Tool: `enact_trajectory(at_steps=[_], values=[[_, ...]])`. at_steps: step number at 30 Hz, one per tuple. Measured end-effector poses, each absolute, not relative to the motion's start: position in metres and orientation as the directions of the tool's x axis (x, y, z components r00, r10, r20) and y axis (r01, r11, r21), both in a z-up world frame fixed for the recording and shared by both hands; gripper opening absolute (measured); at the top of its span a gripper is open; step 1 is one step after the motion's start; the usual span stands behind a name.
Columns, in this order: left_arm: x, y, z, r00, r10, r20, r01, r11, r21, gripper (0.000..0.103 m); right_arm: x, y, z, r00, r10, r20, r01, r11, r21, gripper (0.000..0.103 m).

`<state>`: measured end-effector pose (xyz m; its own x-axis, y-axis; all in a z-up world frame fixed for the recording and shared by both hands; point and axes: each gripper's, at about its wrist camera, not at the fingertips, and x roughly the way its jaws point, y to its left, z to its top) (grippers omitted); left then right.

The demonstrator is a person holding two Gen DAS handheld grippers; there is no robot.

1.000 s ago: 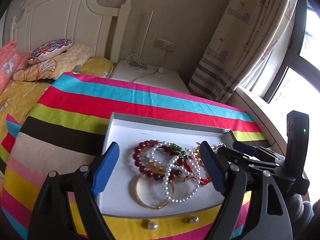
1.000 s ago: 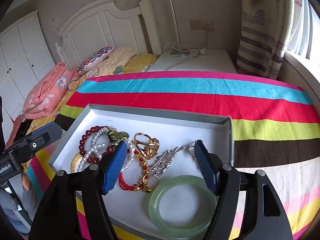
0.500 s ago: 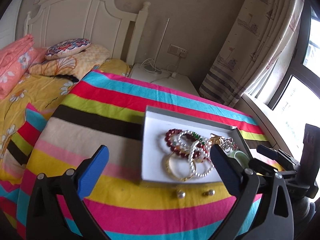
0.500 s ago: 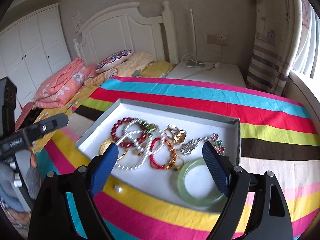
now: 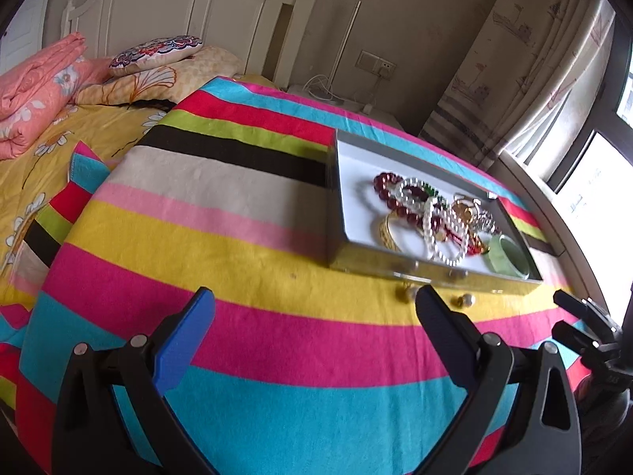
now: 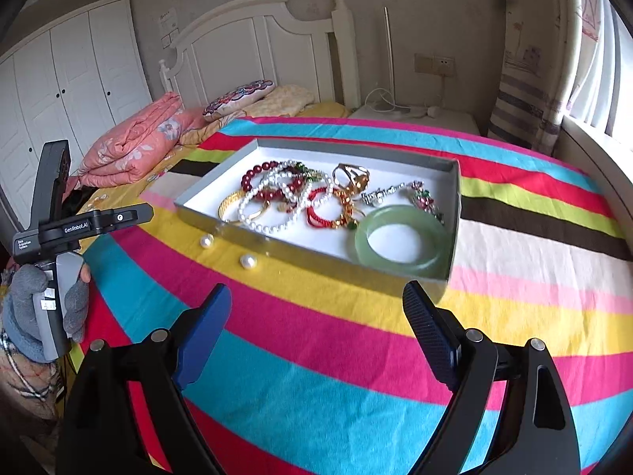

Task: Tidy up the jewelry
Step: 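Lift both open tools away from the tray, then grasp one pearl earring with the right tool while the left tool grasps the other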

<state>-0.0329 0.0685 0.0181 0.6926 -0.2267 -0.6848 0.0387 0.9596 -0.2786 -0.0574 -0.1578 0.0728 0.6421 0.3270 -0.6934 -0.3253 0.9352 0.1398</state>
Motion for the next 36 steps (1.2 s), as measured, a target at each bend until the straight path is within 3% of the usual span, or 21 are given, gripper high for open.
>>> enact_trajectory(at_steps=[12, 14, 16, 19, 30, 36], values=[[-0.026, 0.069, 0.011, 0.665, -0.280, -0.693, 0.053, 0.943, -0.330, 0.100, -0.048, -0.103, 0.058, 0.563, 0.337, -0.755, -0.443, 0.894, 0.069, 0.082], [-0.027, 0.068, 0.011, 0.667, -0.283, -0.689, 0.059, 0.942, -0.330, 0.100, -0.042, -0.092, 0.056, 0.547, 0.323, -0.772, -0.455, 0.889, 0.049, 0.065], [-0.026, 0.069, 0.011, 0.667, -0.288, -0.688, 0.060, 0.940, -0.335, 0.100, -0.035, -0.081, 0.052, 0.532, 0.316, -0.786, -0.471, 0.882, 0.036, 0.055], [-0.027, 0.071, 0.011, 0.670, -0.296, -0.681, 0.059, 0.936, -0.348, 0.100, -0.024, -0.068, 0.046, 0.518, 0.303, -0.800, -0.481, 0.877, 0.021, 0.046], [-0.028, 0.070, 0.011, 0.665, -0.322, -0.674, 0.089, 0.930, -0.357, 0.100, -0.004, -0.051, 0.038, 0.487, 0.304, -0.819, -0.532, 0.847, -0.002, 0.040], [-0.027, 0.069, 0.010, 0.659, -0.324, -0.679, 0.093, 0.931, -0.354, 0.100, -0.008, -0.046, 0.037, 0.491, 0.308, -0.815, -0.553, 0.833, -0.018, 0.026]])
